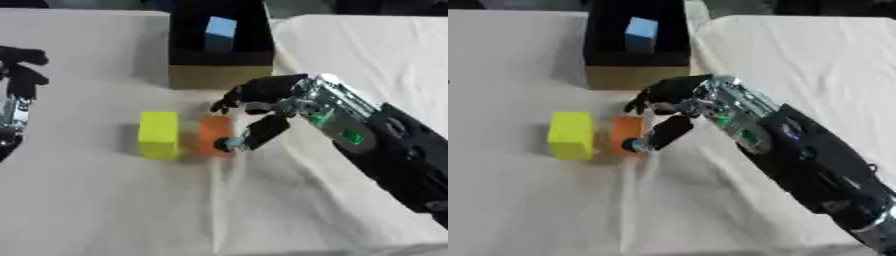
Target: Pick up objects on the table and place them in the box.
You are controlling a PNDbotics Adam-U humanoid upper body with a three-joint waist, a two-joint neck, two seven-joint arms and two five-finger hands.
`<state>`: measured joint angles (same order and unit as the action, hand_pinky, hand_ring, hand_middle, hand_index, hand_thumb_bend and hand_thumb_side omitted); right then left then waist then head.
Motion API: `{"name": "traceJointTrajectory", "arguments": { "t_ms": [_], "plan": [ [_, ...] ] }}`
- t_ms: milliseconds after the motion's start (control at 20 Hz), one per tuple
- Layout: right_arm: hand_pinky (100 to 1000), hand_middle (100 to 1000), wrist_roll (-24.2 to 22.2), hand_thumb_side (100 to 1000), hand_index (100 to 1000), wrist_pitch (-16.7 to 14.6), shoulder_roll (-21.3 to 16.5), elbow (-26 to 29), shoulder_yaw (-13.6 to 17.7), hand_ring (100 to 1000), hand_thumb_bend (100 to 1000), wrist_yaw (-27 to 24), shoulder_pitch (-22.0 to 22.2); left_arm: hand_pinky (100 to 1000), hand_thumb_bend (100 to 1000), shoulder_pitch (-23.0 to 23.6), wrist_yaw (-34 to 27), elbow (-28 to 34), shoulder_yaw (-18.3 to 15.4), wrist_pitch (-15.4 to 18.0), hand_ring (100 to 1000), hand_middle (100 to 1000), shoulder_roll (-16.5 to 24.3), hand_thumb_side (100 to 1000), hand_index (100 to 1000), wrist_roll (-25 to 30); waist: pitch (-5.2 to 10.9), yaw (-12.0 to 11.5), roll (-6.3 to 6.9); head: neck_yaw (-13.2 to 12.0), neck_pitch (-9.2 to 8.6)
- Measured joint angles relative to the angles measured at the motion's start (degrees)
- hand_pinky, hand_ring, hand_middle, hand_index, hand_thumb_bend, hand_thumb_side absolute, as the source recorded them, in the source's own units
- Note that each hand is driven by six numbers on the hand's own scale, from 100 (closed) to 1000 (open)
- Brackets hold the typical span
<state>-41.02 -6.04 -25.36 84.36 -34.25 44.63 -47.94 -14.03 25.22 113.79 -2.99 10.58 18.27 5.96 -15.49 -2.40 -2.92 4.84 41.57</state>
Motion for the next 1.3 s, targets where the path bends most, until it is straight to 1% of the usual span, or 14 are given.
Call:
{"name": "traceJointTrajectory", "arguments": {
  "t_ms": [300,400,500,550,600,650,750,850,1150,1300],
  "plan": [
    [907,804,0.8,1000,982,-0.4,0.9,-1.0,0.2,934,347,1.4,0.9,699,100,0.0,0.0,0.0,0.1,0.0,590,664,0.0,898,789,0.0,-0.06,-0.2,-0.01,0.2,-0.02],
    [901,781,1.1,1000,967,-0.4,1.0,-1.3,0.4,927,331,1.8,1.1,698,100,0.0,0.0,0.0,0.2,0.0,590,664,0.0,899,789,0.1,-0.13,-0.3,-0.01,0.3,-0.03],
    [898,757,1.6,1000,949,-0.4,1.1,-1.4,0.4,923,333,2.3,1.1,698,100,0.0,0.0,0.0,0.2,0.0,590,665,0.0,899,789,0.1,-0.22,-0.3,-0.01,0.3,-0.04],
    [891,735,1.9,1000,927,-0.5,1.3,-1.4,0.4,915,315,2.5,1.1,698,100,0.0,0.0,0.0,0.2,0.0,590,665,0.0,900,789,0.2,-0.27,-0.3,-0.01,0.3,-0.04],
    [890,731,2.1,1000,924,-0.5,1.4,-1.4,0.4,914,309,2.7,1.1,698,100,0.0,0.0,0.0,0.3,0.0,590,665,0.0,900,789,0.2,-0.29,-0.3,-0.01,0.3,-0.04],
    [881,699,2.4,1000,889,-0.6,1.4,-1.4,0.4,896,254,2.8,1.1,698,100,0.0,0.0,0.0,0.3,0.0,591,665,0.0,899,789,0.2,-0.32,-0.3,-0.01,0.3,-0.04],
    [876,679,3.4,983,858,-0.5,1.4,-1.3,0.5,885,198,3.0,1.1,697,100,0.0,0.0,0.0,0.3,0.0,591,665,0.0,900,789,0.3,-0.34,-0.3,-0.01,0.3,-0.04],
    [873,670,4.6,967,846,-0.3,1.4,-1.3,0.7,877,155,3.2,1.1,697,100,0.0,0.0,0.0,0.3,0.0,591,666,0.0,900,789,0.3,-0.34,-0.3,-0.01,0.3,-0.04],
    [865,639,7.2,878,819,0.6,1.3,-1.1,1.1,850,100,3.3,0.7,697,100,0.0,0.0,0.0,0.3,0.0,592,666,0.0,897,789,0.6,-0.33,-0.1,-0.02,0.2,-0.09],
    [864,632,8.1,863,815,1.1,1.2,-1.1,1.6,846,100,3.6,0.0,697,100,-0.1,0.0,0.0,0.3,0.0,592,667,0.0,896,789,0.8,-0.32,-0.1,-0.02,0.1,-0.11]
  ]
}}
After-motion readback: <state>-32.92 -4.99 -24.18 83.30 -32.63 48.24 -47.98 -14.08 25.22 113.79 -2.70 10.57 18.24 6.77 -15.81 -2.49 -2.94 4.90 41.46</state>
